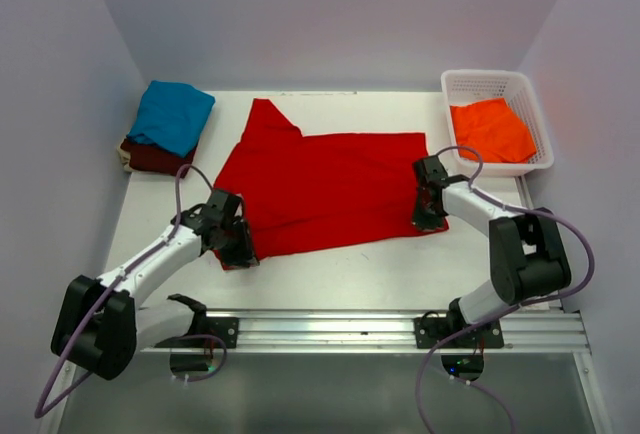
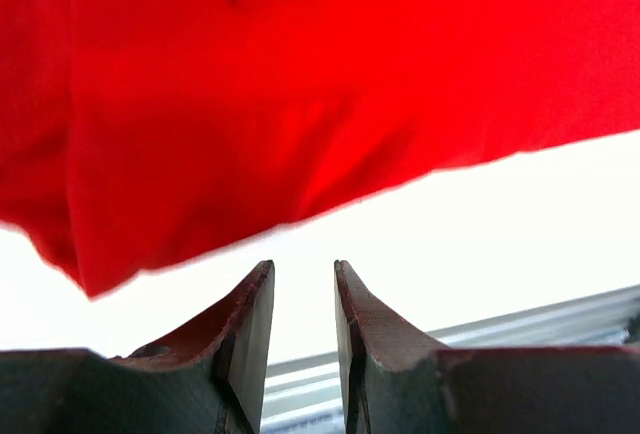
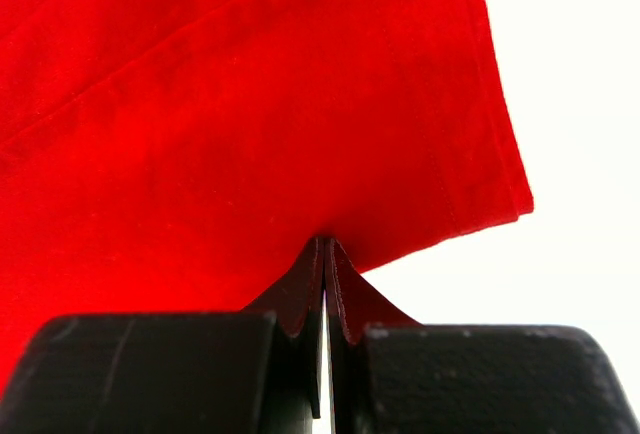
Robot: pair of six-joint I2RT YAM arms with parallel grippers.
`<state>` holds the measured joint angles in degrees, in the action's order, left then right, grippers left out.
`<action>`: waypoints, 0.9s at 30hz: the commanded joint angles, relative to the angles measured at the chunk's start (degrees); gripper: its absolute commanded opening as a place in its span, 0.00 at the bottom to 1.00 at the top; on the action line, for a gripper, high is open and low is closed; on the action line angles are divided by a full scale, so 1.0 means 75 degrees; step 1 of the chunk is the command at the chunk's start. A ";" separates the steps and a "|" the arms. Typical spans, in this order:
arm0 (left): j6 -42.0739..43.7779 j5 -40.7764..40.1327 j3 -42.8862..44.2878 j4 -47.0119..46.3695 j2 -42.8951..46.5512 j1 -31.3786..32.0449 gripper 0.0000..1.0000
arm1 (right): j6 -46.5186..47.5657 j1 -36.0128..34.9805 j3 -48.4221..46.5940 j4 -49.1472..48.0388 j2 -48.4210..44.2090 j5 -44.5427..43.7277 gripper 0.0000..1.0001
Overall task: Fold and stack the t-shirts
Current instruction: Fold the flattened tshirt in 1/3 of the way
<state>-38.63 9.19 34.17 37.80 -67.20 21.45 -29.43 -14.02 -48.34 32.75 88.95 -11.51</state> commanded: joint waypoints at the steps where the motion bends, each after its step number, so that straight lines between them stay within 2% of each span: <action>1: -0.0403 0.0520 -0.0348 0.0901 0.0567 0.0022 0.34 | -0.0259 -0.0087 0.0398 0.0824 0.0012 -0.0060 0.00; 6: -0.0790 0.0802 -0.0584 0.1147 0.1516 0.0034 0.33 | -0.0459 -0.0344 0.0515 0.0953 -0.0444 0.0081 0.00; 9: -0.0476 0.0054 0.0187 0.1019 0.1741 0.0046 0.30 | -0.0342 -0.0439 0.0328 0.0965 -0.0726 -0.0094 0.00; 12: -0.0077 -0.0475 0.0752 0.0331 0.1543 0.0046 0.19 | -0.0190 -0.0439 -0.0092 0.0790 -0.0797 -0.0188 0.00; 13: 0.0029 -0.0533 0.0799 0.0095 0.1426 0.0046 0.00 | -0.0166 -0.0439 -0.0199 0.0662 -0.0751 -0.0200 0.00; 21: 0.0487 -0.0966 0.0506 -0.2119 -0.0319 0.0034 0.00 | 0.0186 -0.0439 -0.1137 0.0263 0.0386 -0.0247 0.00; 27: 0.0628 -0.1635 0.0307 -0.2743 -0.1234 0.0034 0.00 | 0.0139 -0.0427 -0.0973 -0.0359 0.0621 -0.0423 0.00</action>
<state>-36.12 1.21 36.77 23.55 -75.35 21.56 -28.97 -17.23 -55.37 33.30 93.19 -12.69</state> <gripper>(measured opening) 0.005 0.008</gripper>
